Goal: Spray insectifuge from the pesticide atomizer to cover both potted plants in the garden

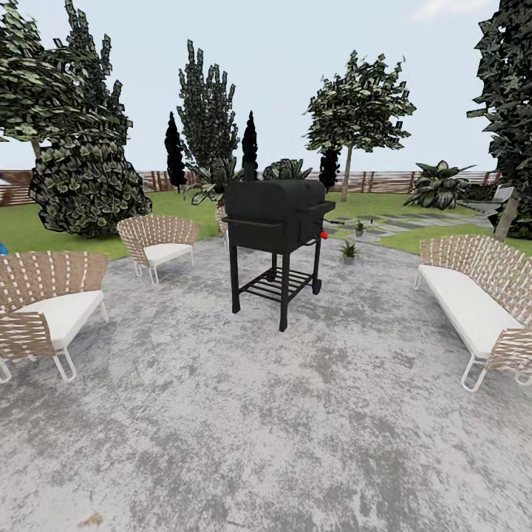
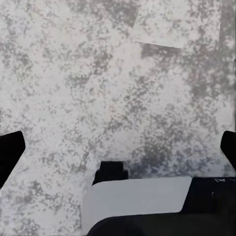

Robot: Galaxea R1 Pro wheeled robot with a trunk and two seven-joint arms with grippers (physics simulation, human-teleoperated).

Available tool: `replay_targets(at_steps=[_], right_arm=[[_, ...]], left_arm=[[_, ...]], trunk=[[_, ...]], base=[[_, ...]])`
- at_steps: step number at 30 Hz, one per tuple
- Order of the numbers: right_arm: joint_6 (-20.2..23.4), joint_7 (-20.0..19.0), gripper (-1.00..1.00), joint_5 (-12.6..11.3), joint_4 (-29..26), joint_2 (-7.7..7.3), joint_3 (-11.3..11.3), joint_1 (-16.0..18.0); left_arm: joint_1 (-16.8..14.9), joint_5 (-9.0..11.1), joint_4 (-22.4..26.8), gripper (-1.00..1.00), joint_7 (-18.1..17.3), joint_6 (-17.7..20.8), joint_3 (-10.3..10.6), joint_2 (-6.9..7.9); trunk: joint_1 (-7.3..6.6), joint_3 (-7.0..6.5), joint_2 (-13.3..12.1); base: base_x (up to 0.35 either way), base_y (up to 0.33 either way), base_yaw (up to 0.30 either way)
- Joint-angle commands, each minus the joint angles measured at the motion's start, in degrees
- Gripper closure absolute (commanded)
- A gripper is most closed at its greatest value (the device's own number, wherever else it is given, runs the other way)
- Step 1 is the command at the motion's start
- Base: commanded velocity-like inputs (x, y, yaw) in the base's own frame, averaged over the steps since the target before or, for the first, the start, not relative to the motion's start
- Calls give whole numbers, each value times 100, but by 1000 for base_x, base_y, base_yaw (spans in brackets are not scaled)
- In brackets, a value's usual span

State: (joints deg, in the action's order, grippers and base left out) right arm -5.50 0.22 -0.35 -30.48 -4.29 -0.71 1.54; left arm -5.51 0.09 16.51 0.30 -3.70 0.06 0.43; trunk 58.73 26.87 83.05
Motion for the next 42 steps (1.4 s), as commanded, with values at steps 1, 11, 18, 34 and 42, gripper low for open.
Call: replay_targets(at_steps=[1,11,18,34,42], right_arm=[[-45,0,-100,-5,-932,16,-1,4],[-112,-30,-100,-1,-1148,42,-6,4],[-118,-8,-100,16,-1137,31,-23,4],[-127,-5,-100,-5,-818,42,2,4],[-131,-5,-100,-8,-833,43,-3,4]], left_arm=[[-28,1,135,-100,-3,-22,3,1],[-438,-59,902,-100,-79,-31,56,-26],[-440,-62,849,-100,-83,-373,25,179],[-549,0,737,-100,-84,-591,16,169],[-671,-1,819,-100,-85,-631,-8,193]], trunk=[[0,6,3],[0,6,3],[0,6,3],[44,50,83],[88,112,164]], base=[[0,0,0],[0,0,-168],[0,0,-296],[0,0,-299],[0,0,-288]])
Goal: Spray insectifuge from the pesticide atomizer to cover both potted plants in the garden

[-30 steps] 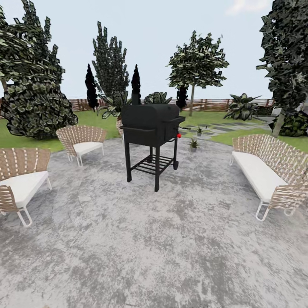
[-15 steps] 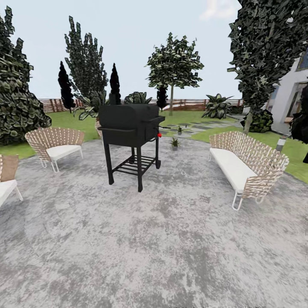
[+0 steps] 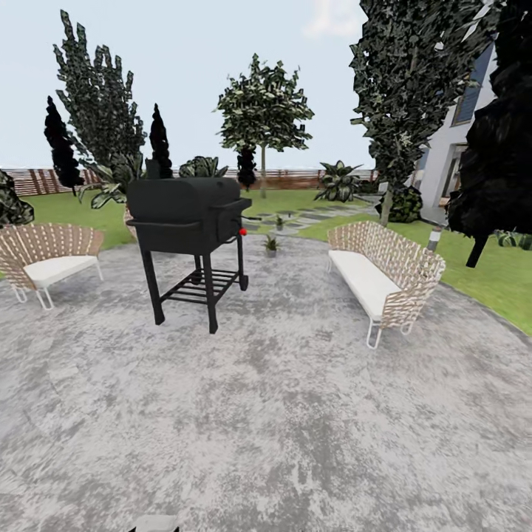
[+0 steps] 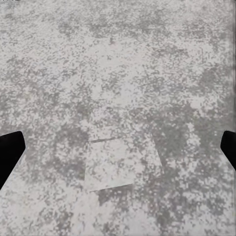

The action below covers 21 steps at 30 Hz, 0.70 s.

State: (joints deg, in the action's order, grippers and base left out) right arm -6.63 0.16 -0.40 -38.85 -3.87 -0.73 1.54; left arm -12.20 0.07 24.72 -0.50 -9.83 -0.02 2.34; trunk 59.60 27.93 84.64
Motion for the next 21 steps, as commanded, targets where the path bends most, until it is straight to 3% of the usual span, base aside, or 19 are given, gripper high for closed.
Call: replay_targets(at_steps=[1,21], right_arm=[[-17,2,-100,-4,6,1,1,5],[-145,-25,-100,20,60,12,46,5]], left_arm=[[1,7,-11,-100,-4,-21,-2,18],[-19,11,-359,-100,-3,-45,-17,-1]], trunk=[[22,28,44],[461,395,847]], base=[[0,0,-263],[0,0,-25]])
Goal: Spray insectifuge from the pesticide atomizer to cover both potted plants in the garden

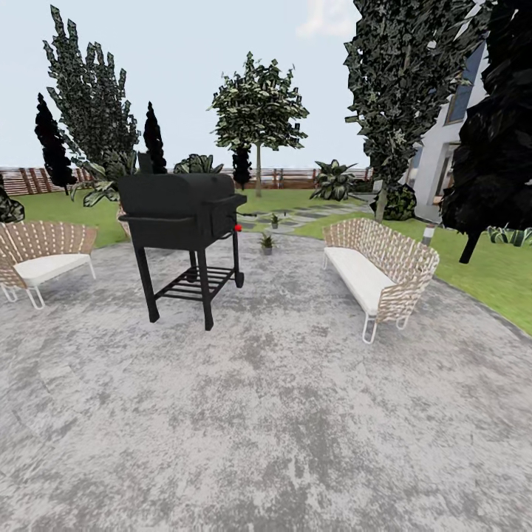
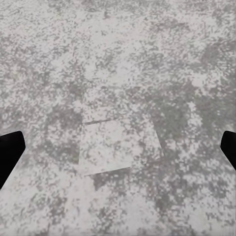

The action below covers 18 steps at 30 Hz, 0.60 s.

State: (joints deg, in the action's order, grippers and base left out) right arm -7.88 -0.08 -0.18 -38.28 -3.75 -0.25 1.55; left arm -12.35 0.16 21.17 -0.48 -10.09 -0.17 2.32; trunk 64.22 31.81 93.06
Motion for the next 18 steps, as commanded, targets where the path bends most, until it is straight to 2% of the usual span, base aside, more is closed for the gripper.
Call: replay_targets(at_steps=[1,13,18], right_arm=[[-61,-1,-100,-1,7,-1,-2,3],[-143,11,-100,6,13,-3,-12,3],[-143,16,-100,17,13,-3,-2,3]], left_arm=[[-4,2,-5,-100,-5,-30,2,2],[-4,1,-16,-100,-5,-107,12,-4],[-4,1,-16,-100,-5,-107,9,-4]], trunk=[[22,24,44],[286,240,525],[395,329,726]], base=[[0,0,0],[0,0,0],[0,0,-237]])
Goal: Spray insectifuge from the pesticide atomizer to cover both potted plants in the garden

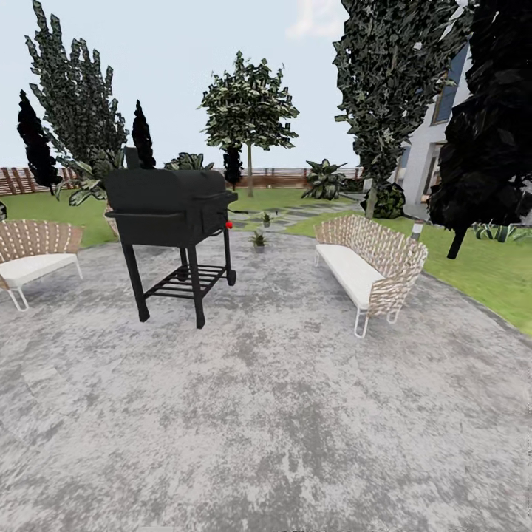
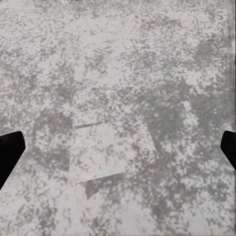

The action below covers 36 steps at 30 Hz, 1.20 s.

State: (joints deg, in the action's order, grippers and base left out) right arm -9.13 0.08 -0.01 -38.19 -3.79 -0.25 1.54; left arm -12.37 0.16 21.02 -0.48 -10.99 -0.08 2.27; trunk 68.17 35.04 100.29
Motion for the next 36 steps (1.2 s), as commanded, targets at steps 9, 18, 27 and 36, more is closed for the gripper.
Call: replay_targets(at_steps=[9,18,27,36], right_arm=[[-18,9,-100,1,5,1,-7,5],[-18,8,-100,4,150,1,4,5],[-22,5,-100,4,230,-8,-2,5],[-181,1,-100,-16,236,-8,-10,5]], left_arm=[[-2,2,-2,-100,-5,-18,-1,-5],[-2,2,-2,-100,-5,-18,-1,-3],[-2,2,-2,-100,-5,-18,14,14],[-2,0,-2,-100,-5,-18,16,11]], trunk=[[198,168,365],[395,329,726],[593,491,1087],[791,684,1448]], base=[[0,0,-70],[0,0,-1],[0,0,0],[0,0,0]])
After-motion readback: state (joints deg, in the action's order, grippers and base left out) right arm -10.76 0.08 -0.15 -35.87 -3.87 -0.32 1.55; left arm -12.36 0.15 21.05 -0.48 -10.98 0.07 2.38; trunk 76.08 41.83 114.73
